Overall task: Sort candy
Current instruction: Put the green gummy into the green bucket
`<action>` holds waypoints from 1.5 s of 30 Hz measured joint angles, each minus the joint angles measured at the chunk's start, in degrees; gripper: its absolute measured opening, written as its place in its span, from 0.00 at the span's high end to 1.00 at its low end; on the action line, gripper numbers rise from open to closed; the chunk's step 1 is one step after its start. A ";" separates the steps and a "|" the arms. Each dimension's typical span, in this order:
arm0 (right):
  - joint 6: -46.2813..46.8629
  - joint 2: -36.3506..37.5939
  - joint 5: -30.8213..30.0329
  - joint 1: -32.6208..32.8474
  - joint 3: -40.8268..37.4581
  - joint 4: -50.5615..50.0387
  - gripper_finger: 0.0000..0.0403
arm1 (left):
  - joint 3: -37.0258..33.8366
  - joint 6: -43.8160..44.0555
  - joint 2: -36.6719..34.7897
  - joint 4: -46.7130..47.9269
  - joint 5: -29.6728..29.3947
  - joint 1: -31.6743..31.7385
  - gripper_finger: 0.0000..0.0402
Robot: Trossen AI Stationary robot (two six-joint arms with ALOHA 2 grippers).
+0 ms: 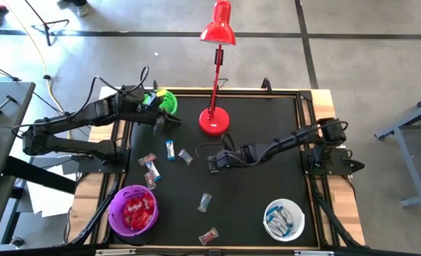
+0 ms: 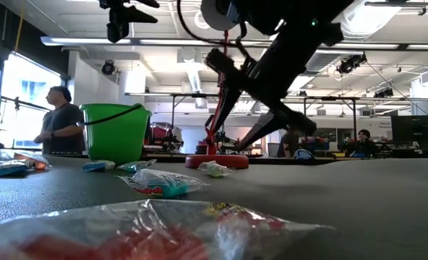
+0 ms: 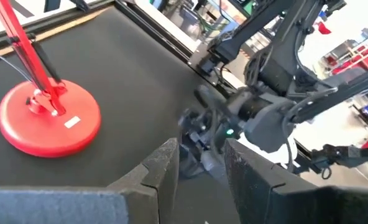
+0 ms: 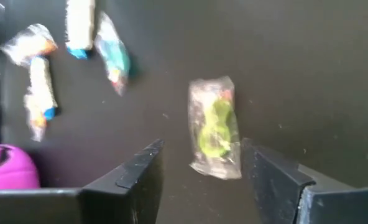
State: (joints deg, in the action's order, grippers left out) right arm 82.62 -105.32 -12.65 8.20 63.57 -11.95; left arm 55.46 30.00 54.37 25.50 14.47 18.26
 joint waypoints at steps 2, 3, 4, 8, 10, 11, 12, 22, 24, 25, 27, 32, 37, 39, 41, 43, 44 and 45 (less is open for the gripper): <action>0.03 -1.01 1.70 -0.14 0.10 1.18 0.51 | 0.00 0.70 -0.02 -0.20 -0.17 -0.32 0.71; -0.01 -1.56 2.29 -0.19 0.53 1.43 0.52 | 0.00 1.12 0.00 -0.24 -0.25 -0.47 0.71; -0.12 -1.86 2.55 -0.19 0.92 1.52 0.53 | 0.00 1.35 -0.02 -0.20 -0.21 -0.48 0.71; -0.70 -3.51 2.90 -0.36 2.22 1.42 0.57 | -0.02 1.48 -0.01 -0.71 -0.34 -0.74 0.71; -1.02 -4.74 3.61 -0.61 2.96 1.52 0.59 | -0.02 1.48 0.00 -1.64 -0.34 -0.77 0.71; -1.10 -5.26 4.09 -0.73 3.04 1.49 0.60 | 0.00 1.48 -0.02 -1.90 -0.30 -0.77 0.71; -1.24 -5.83 4.46 -0.79 3.27 1.18 0.60 | -0.02 1.48 -0.02 -2.39 -0.27 -0.76 0.71; -1.65 -10.66 5.82 -1.87 6.26 1.32 0.62 | 0.00 0.82 -0.02 -3.15 -0.10 -0.74 0.71; -1.65 -11.30 5.87 -2.17 6.72 1.38 0.62 | -0.01 0.37 -0.02 -3.05 -0.06 -0.74 0.71; -1.65 -11.45 5.87 -2.22 6.90 1.24 0.62 | 0.00 0.35 -0.01 -3.05 -0.06 -0.74 0.71; -1.68 -11.71 5.91 -2.43 7.28 0.98 0.63 | 0.00 0.35 -0.02 -3.08 -0.03 -0.74 0.71; -2.09 -11.85 6.29 -2.91 7.90 0.10 0.68 | 0.00 -0.24 -0.02 -3.08 0.10 -0.77 0.71; -2.09 -11.91 6.90 -3.34 7.87 -1.31 0.79 | 0.00 -0.80 -0.02 -3.08 0.10 -0.77 0.71; -2.09 -11.94 7.11 -3.44 7.87 -1.74 0.84 | 0.00 -1.64 -0.02 -3.08 0.12 -0.79 0.71; -2.09 -11.94 7.13 -3.51 7.85 -1.90 0.89 | 0.00 -1.75 -0.02 -3.07 0.14 -0.79 0.71; -2.09 -11.94 7.14 -3.55 7.84 -1.89 0.94 | 0.00 -2.13 -0.02 -3.06 0.14 -0.79 0.71; -2.09 -11.94 7.13 -3.56 7.82 -1.86 0.96 | 0.00 -2.34 -0.02 -3.06 0.16 -0.79 0.71; -2.09 -11.94 7.11 -3.57 7.78 -1.67 0.98 | 0.00 -2.62 -0.02 -3.06 0.17 -0.79 0.71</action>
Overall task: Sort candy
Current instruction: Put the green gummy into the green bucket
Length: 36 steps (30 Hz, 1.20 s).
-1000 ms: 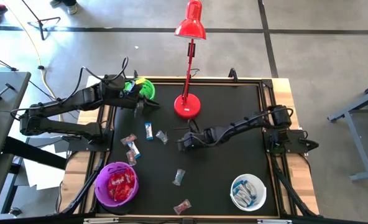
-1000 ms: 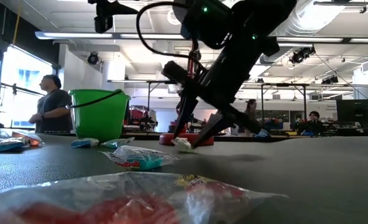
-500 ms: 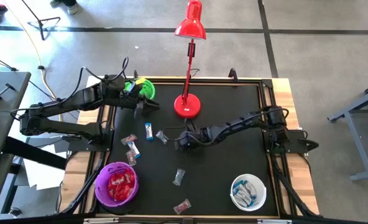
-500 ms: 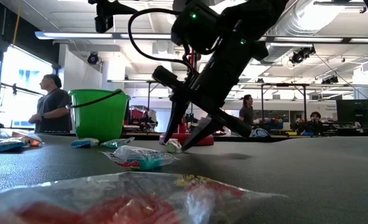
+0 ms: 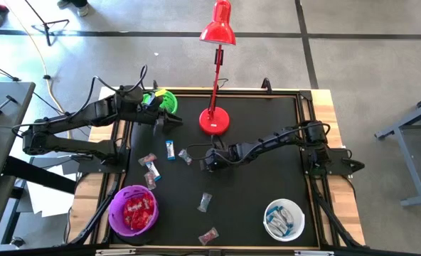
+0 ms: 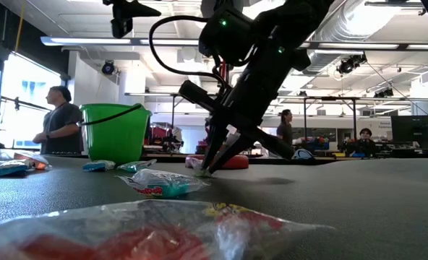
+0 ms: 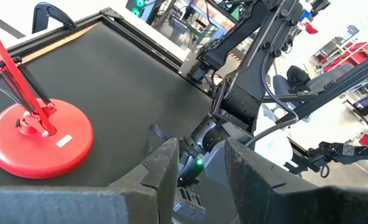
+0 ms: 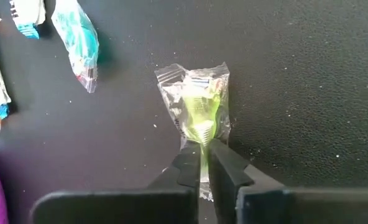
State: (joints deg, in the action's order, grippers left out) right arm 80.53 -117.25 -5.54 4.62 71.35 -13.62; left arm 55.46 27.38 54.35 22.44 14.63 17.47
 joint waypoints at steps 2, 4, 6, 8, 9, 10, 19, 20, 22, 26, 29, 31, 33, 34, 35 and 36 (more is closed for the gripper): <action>0.00 0.02 -0.11 -0.02 -0.10 1.14 0.99 | 0.00 -0.18 0.00 0.00 0.00 0.00 0.71; -0.59 -0.09 -0.24 -0.08 -0.15 3.04 0.98 | 0.00 -0.22 0.00 0.00 0.00 0.00 0.71; -2.92 -0.23 -0.27 -0.15 -0.24 4.99 0.97 | -0.02 -0.58 0.00 0.00 0.04 0.00 0.71; -6.30 -0.16 -0.26 -0.20 -0.33 6.51 0.98 | -0.01 -0.63 0.00 0.02 0.04 0.00 0.71; -7.68 -0.08 -0.26 -0.23 -0.36 7.25 0.98 | 0.00 -0.83 0.00 0.02 0.05 0.00 0.71; -9.19 0.27 -0.21 -0.33 -0.40 7.68 0.98 | 0.00 -1.31 0.00 0.01 0.13 0.00 0.71; -20.83 8.35 -8.14 -2.93 -0.32 10.26 1.00 | 0.00 -2.50 -0.39 -0.02 0.37 0.02 0.71; -22.24 9.61 -9.12 -3.37 -0.21 10.99 1.00 | 0.00 -2.52 -0.44 -0.11 0.37 0.02 0.71; -25.29 12.07 -11.15 -4.09 -0.17 11.65 1.00 | 0.00 -2.52 -0.46 -0.26 0.33 0.04 0.71; -31.19 16.41 -15.33 -5.18 -0.17 15.21 1.00 | 0.00 -4.54 -0.46 -4.56 0.51 -0.30 0.71; -35.81 18.69 -15.78 -5.80 -0.08 19.68 1.00 | 0.00 -9.53 -0.41 -9.80 1.52 -1.47 0.71; -38.41 19.65 -15.78 -6.06 -0.08 22.50 1.00 | 0.00 -13.00 -0.39 -13.03 1.68 -1.86 0.71; -40.44 21.16 -15.81 -6.18 -0.10 23.62 1.00 | 0.00 -15.50 -0.39 -15.37 1.60 -1.77 0.70; -41.45 21.68 -15.90 -6.19 -0.07 25.14 1.00 | 0.00 -16.42 -0.39 -16.14 1.46 -1.73 0.70; -42.53 22.38 -15.89 -6.19 -0.06 25.51 1.00 | 0.00 -17.33 -0.39 -16.71 1.41 -1.74 0.69; -43.73 23.02 -15.93 -6.19 -0.06 25.76 1.00 | 0.00 -18.10 -0.39 -16.90 1.37 -1.75 0.68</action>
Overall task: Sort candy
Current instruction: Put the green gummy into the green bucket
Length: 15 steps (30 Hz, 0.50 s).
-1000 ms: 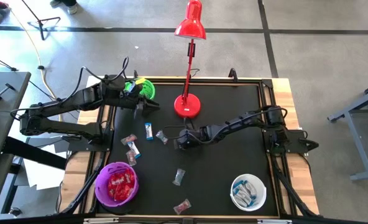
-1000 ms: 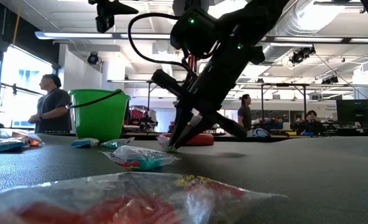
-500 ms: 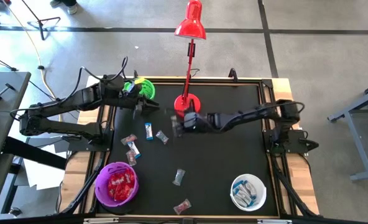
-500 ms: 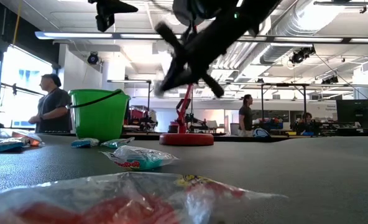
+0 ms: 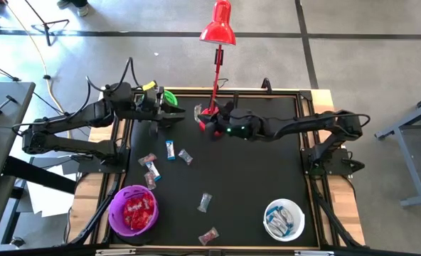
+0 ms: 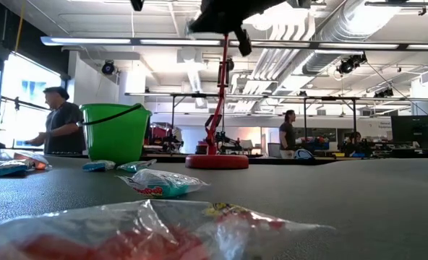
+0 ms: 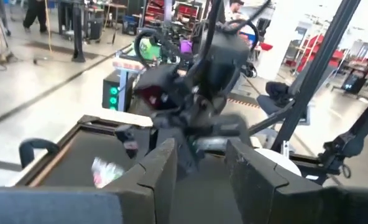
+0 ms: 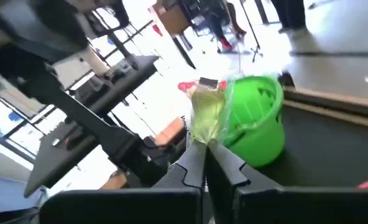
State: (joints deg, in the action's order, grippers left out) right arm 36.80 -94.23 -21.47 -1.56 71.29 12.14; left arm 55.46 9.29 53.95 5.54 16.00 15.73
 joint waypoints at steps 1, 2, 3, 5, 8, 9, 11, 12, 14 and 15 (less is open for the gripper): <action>-1.32 0.46 0.03 0.00 0.00 1.00 1.00 | 0.00 -0.76 0.00 -0.03 -0.11 -0.01 0.67; -2.58 1.00 0.03 0.00 0.00 1.75 1.00 | 0.00 -1.25 0.03 0.06 -0.17 -0.03 0.66; -3.77 1.58 0.02 0.01 0.00 2.44 1.00 | 0.00 -1.59 0.05 0.09 -0.18 -0.05 0.65; -6.01 2.36 0.02 0.04 0.00 4.47 1.00 | 0.00 -2.06 0.33 -0.17 -0.21 -0.04 0.62; -8.65 3.01 0.39 0.26 0.03 6.49 1.00 | 0.00 -2.59 0.95 -1.38 -0.90 -0.02 0.59; -9.38 3.01 0.35 0.39 0.24 6.56 1.00 | 0.00 -3.34 1.04 -2.36 -1.21 -0.02 0.57; -10.68 2.94 0.59 0.71 1.20 6.27 1.00 | 0.00 -4.41 1.38 -4.25 -1.52 -0.04 0.55; -11.44 2.80 0.77 0.91 1.77 6.32 1.00 | 0.00 -4.51 1.63 -5.25 -1.55 -0.03 0.54; -13.30 2.68 0.95 1.31 2.66 6.24 1.00 | 0.00 -4.49 2.20 -6.57 -1.59 -0.02 0.53; -14.25 2.62 0.95 1.38 3.00 6.13 1.00 | 0.00 -4.49 2.50 -7.44 -1.61 -0.02 0.52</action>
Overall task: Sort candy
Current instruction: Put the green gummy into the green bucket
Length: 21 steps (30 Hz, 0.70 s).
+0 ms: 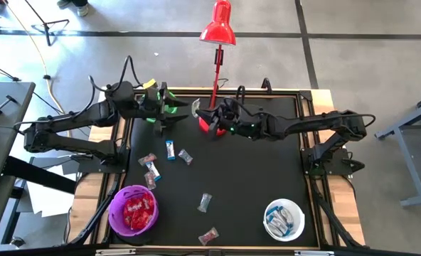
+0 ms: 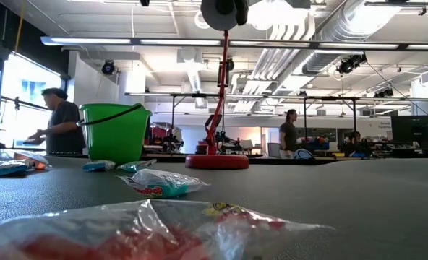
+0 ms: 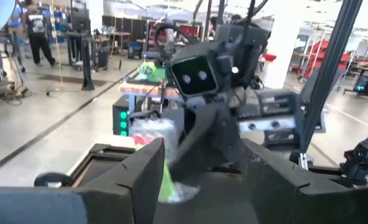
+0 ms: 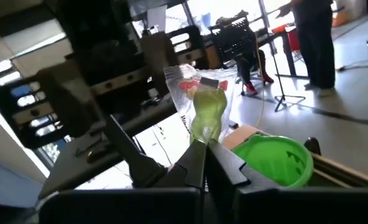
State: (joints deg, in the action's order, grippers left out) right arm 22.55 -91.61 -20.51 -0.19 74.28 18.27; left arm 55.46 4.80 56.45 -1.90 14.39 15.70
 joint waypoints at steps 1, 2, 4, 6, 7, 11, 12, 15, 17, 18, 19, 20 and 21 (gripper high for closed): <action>-0.65 -0.06 0.00 0.21 0.36 -0.07 1.00 | 0.00 0.02 0.22 -0.56 0.00 0.00 0.51; -1.37 -0.07 0.00 0.33 0.73 -0.07 1.00 | 0.00 0.02 0.41 -0.94 -0.02 0.00 0.51; -2.69 -0.07 0.02 0.37 1.56 0.00 1.00 | 0.00 -0.02 1.09 -1.92 -0.12 0.00 0.50; -3.59 -0.07 0.02 0.35 2.19 -0.06 1.00 | 0.00 0.06 1.78 -2.25 -0.17 0.00 0.50; -3.83 -0.07 0.00 0.42 2.45 -0.17 1.00 | 0.00 0.19 2.17 -2.94 -0.32 0.00 0.50; -4.87 -0.07 -0.03 0.57 2.70 -0.44 1.00 | 0.00 0.41 3.28 -4.32 -1.38 0.02 0.50; -4.87 -0.07 -0.02 0.64 2.71 -0.44 1.00 | 0.00 0.18 3.52 -4.86 -1.96 0.00 0.50; -5.15 -0.07 0.20 1.09 2.79 -0.92 1.00 | 0.00 -0.85 3.82 -5.82 -3.60 0.02 0.50; -6.18 -0.07 0.21 1.42 2.79 -0.94 1.00 | 0.00 -1.08 3.82 -6.16 -4.05 0.12 0.50; -6.74 -0.07 0.18 1.53 2.78 -0.89 1.00 | 0.00 -1.04 3.80 -6.26 -4.24 0.13 0.50; -7.21 -0.07 0.00 1.65 2.78 -0.89 1.00 | 0.00 -0.91 3.80 -6.24 -4.24 0.13 0.50; -7.53 -0.07 -0.43 1.75 2.79 -0.90 1.00 | 0.00 -0.73 3.80 -6.21 -4.26 0.13 0.50; -7.61 -0.07 -0.51 1.77 2.78 -0.90 1.00 | 0.00 -0.57 3.80 -6.20 -4.29 0.13 0.50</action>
State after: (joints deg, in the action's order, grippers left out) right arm 14.94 -91.68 -21.03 1.58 77.06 17.38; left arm 55.46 4.22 60.25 -8.10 10.11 15.83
